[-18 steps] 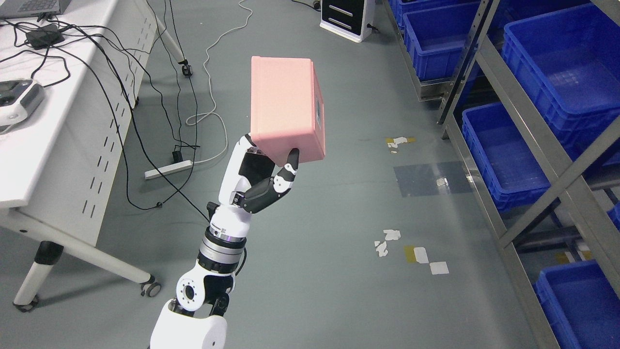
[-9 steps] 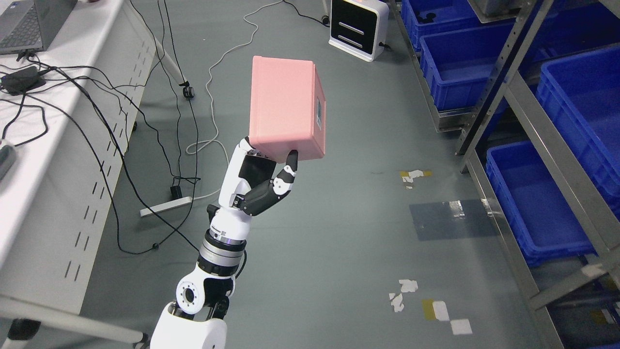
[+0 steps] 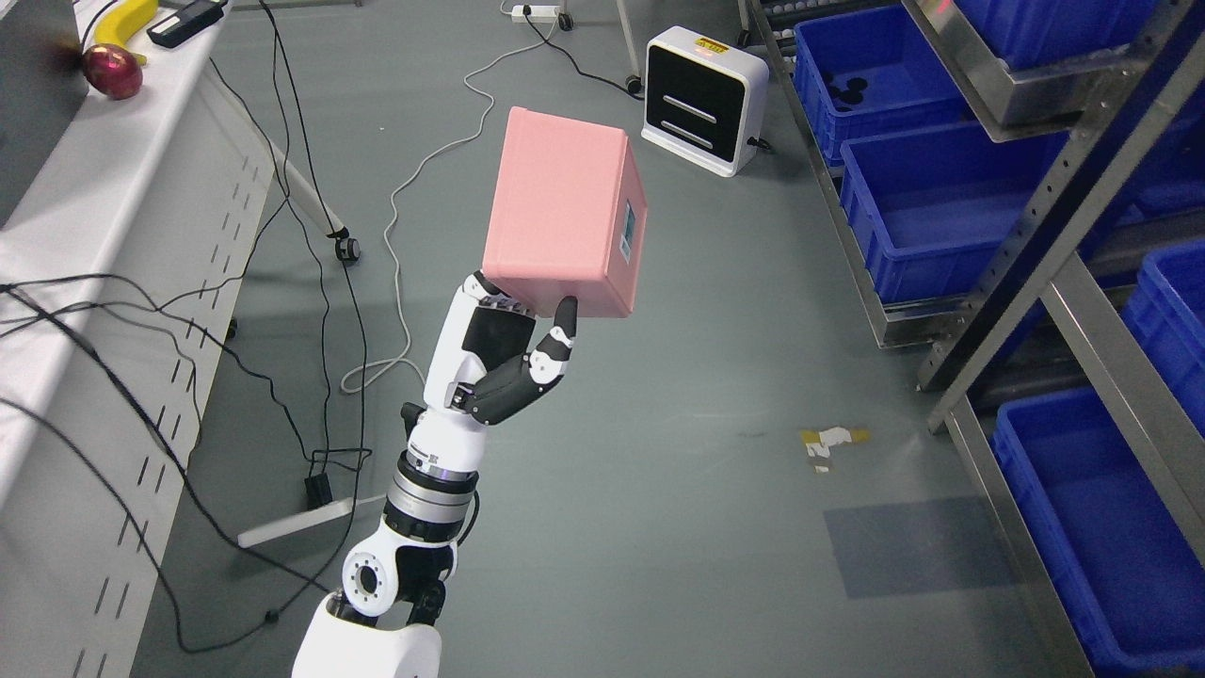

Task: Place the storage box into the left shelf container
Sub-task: 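Hold the pink box aloft in the left hand while the robot turns, then lower the pink box into the blue bin on the lower shelf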

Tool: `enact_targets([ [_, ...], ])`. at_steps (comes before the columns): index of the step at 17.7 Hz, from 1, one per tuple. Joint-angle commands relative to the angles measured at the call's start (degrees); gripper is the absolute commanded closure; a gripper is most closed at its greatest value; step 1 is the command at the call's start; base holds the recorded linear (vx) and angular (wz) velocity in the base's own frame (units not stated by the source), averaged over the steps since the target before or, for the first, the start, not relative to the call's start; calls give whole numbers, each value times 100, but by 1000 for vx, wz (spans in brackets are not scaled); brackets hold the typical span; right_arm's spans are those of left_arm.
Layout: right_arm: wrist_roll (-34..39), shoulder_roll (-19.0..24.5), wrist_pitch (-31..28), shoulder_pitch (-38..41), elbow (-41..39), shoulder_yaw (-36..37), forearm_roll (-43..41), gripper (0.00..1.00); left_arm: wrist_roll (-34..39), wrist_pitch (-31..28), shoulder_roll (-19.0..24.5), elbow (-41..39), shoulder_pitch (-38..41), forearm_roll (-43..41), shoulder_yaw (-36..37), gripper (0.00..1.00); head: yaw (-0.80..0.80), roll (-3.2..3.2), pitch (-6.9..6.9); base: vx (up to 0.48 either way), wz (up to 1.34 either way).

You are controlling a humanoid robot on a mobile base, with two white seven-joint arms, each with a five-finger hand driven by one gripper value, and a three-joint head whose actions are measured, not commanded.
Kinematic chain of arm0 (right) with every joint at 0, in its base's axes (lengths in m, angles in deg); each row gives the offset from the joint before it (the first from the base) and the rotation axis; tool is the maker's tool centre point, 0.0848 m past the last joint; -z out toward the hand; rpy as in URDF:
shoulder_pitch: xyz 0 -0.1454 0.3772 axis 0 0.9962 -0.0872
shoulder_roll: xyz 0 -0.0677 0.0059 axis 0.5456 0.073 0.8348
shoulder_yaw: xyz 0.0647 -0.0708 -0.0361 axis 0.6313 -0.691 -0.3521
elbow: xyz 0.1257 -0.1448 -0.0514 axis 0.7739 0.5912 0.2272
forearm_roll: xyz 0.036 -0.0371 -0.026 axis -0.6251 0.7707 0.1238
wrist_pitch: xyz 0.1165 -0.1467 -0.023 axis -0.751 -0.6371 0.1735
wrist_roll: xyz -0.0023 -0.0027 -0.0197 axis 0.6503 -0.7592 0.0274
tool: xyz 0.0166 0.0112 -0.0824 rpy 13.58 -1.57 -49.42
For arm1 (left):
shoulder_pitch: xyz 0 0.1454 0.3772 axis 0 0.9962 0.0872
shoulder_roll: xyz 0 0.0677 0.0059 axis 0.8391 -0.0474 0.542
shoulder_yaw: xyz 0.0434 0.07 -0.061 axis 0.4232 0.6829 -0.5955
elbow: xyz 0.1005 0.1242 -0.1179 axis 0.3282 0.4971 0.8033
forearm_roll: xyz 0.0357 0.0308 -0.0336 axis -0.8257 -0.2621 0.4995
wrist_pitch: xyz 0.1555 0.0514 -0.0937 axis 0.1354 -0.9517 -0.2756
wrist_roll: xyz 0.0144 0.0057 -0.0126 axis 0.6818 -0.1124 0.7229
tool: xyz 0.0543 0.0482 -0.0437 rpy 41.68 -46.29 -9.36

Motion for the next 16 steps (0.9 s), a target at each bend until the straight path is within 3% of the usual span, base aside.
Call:
enact_targets([
  [1,3,-100,-6,62,-100,26,9,0,-4,-41,100,17,10,0,31,97,0,0,0,490,0],
  [11,3,-100,-6,62,-100,26,9,0,-48,-59,100,96,545,-35,418,96,0,0,2,617,-74],
  [16,3,-100,-6,62,-100,26,9,0,-57,-50,100,105,871,-237,559,96,0,0,4,409,-745],
])
